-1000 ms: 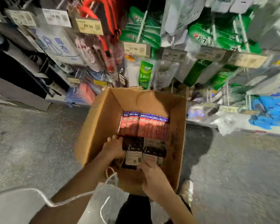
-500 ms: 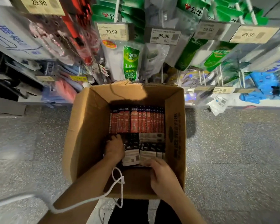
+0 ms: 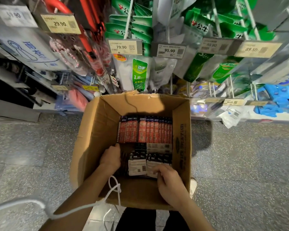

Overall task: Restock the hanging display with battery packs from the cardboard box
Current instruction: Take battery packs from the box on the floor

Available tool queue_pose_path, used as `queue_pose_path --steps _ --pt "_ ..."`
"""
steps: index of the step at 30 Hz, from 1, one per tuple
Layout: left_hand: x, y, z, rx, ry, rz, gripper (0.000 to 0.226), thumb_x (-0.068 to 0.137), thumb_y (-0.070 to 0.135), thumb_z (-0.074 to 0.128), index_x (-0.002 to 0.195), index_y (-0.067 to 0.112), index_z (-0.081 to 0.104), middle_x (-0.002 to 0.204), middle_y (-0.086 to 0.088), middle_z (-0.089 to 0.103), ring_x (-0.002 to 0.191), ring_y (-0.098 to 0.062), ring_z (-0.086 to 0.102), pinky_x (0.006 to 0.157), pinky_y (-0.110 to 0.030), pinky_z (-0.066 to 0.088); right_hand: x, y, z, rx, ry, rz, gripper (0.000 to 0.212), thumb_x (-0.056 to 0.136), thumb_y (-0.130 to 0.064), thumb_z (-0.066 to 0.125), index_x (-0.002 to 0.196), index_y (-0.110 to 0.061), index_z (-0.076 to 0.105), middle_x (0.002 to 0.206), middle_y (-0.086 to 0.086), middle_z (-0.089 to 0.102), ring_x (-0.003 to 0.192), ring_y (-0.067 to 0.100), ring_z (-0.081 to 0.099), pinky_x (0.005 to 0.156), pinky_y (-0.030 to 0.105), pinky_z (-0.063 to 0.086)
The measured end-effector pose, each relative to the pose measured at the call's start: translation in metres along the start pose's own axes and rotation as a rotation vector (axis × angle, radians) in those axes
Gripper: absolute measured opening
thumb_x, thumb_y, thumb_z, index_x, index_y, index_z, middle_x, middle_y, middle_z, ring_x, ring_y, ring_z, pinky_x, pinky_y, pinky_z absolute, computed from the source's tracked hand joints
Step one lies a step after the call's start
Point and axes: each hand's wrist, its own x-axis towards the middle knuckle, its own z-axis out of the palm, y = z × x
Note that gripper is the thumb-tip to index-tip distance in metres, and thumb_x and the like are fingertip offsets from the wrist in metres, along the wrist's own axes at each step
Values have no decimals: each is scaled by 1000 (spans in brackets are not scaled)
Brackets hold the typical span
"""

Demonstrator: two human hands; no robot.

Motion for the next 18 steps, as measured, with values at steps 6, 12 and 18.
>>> queue_pose_path --steps 6,12,18 --pt "-59 -9 -37 -258 207 -28 27 92 12 64 104 25 44 95 -1 59 87 -20 65 78 -38 57 -1 -8 -8 -30 3 -82 32 97 -5 49 115 -26 65 116 -13 60 108 1 56 94 22 50" --pt "-137 -4 -82 -271 406 254 47 94 4 64 126 31 43 96 -3 67 80 -20 65 71 -33 53 -6 -24 -23 108 64 -162 38 91 -12 59 127 -23 60 126 -6 58 117 5 57 95 28 52" --pt "-228 18 -126 -257 613 770 38 86 -2 74 112 22 64 101 9 71 91 -2 71 80 -24 60 -25 -67 -75 264 -95 -314 102 72 -31 88 153 -42 27 153 -40 23 143 -12 24 116 18 27"
